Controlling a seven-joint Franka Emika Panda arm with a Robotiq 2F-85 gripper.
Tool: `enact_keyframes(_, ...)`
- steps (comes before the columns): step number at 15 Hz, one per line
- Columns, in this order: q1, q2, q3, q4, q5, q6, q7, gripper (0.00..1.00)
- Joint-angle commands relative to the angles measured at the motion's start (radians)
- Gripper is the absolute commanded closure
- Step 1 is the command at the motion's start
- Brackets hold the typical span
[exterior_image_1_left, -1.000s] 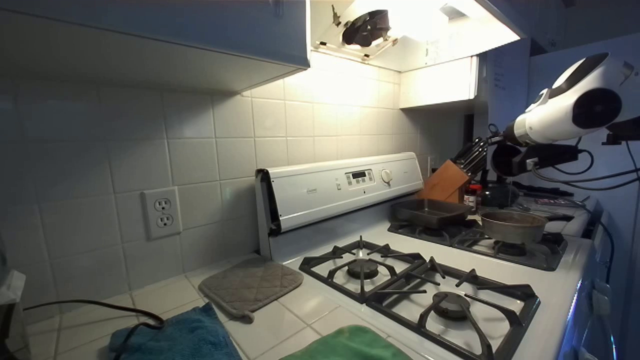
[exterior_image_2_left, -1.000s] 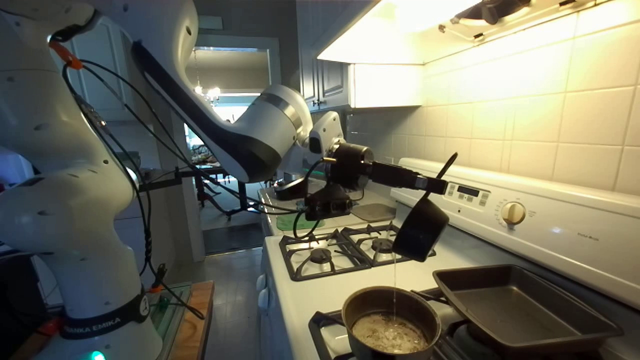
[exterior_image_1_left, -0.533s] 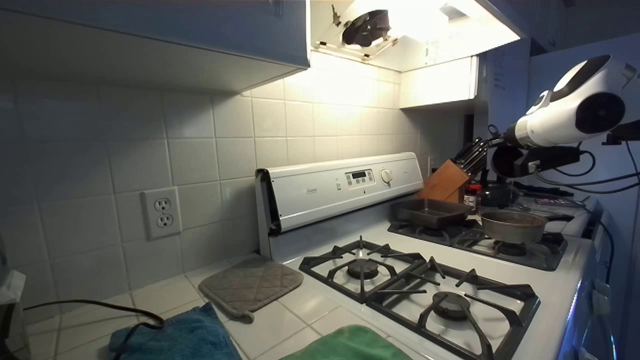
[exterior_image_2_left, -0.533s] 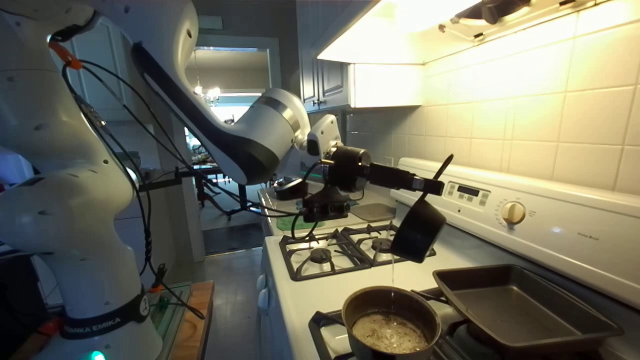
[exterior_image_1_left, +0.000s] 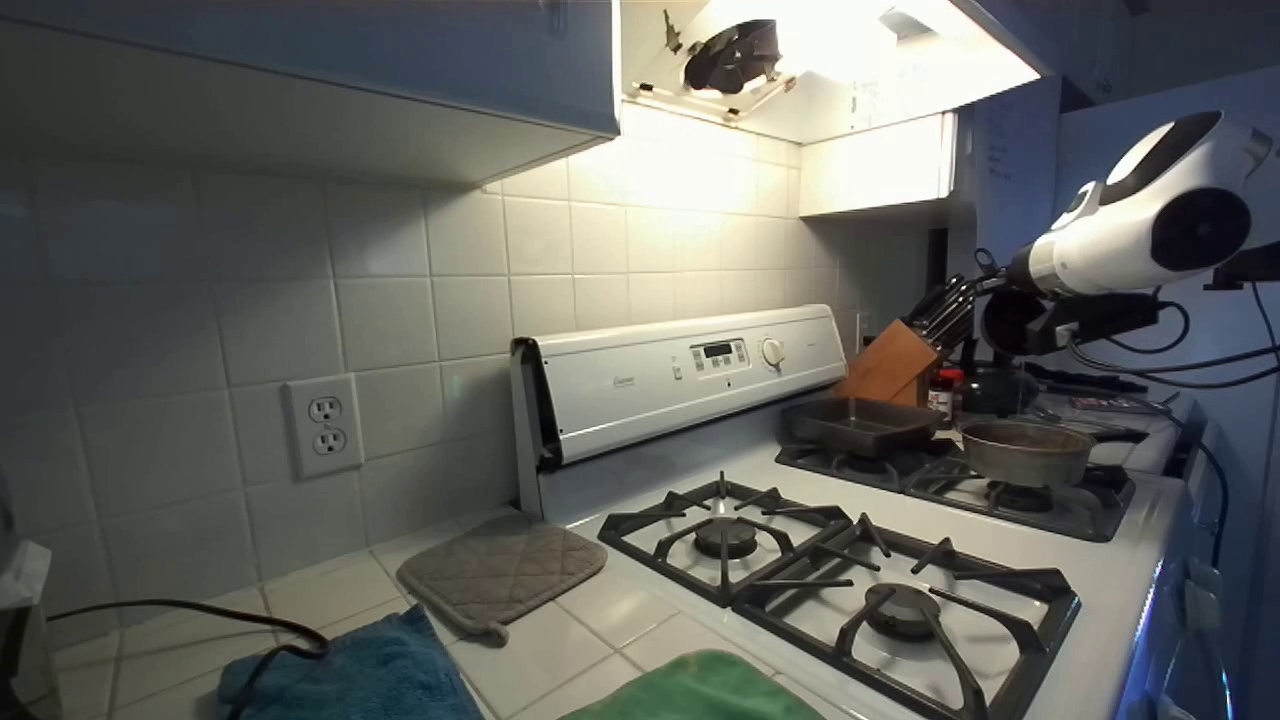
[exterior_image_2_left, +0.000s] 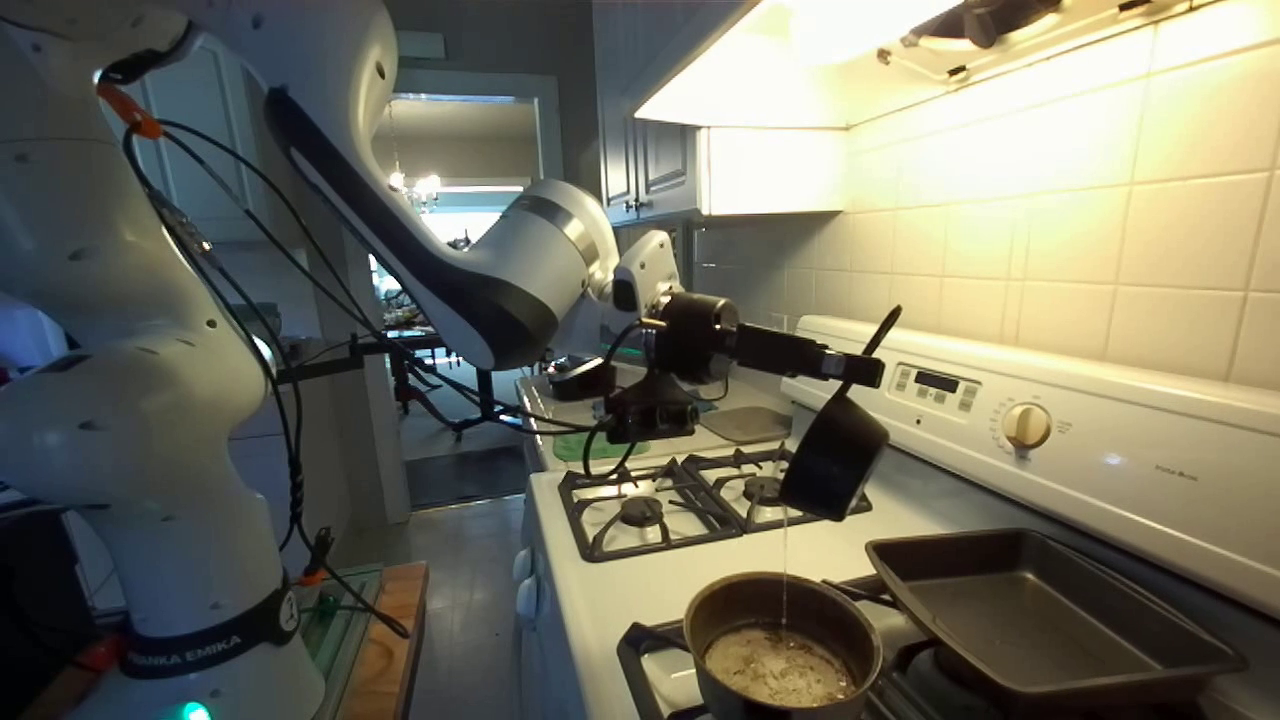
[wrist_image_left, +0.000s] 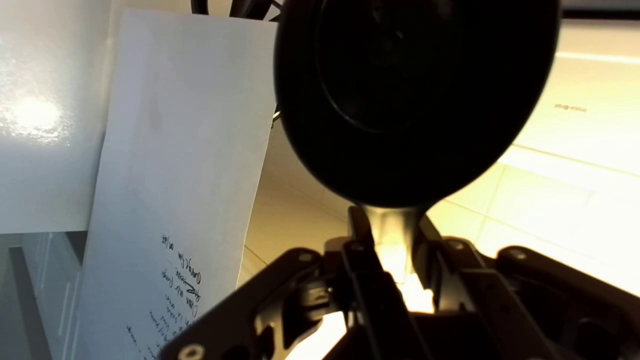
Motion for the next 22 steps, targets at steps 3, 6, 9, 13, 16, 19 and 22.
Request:
enact_keyframes(3,0.009,-0.027,0.008,-0.029,-0.035,-0.033,0.017,0.94)
enact_keyframes(6,0.01,-0.026,0.011,-0.029,-0.036,-0.038,0.018,0.94)
enact_keyframes(9,0.013,-0.026,0.013,-0.029,-0.037,-0.045,0.019,0.94)
enact_keyframes(13,0.018,-0.024,0.016,-0.029,-0.039,-0.056,0.019,0.94)
enact_keyframes(16,0.019,-0.023,0.018,-0.028,-0.04,-0.061,0.019,0.94)
enact_keyframes(19,0.019,-0.021,0.019,-0.027,-0.042,-0.064,0.018,0.94)
enact_keyframes(22,0.017,-0.019,0.015,-0.023,-0.04,-0.059,0.015,0.94)
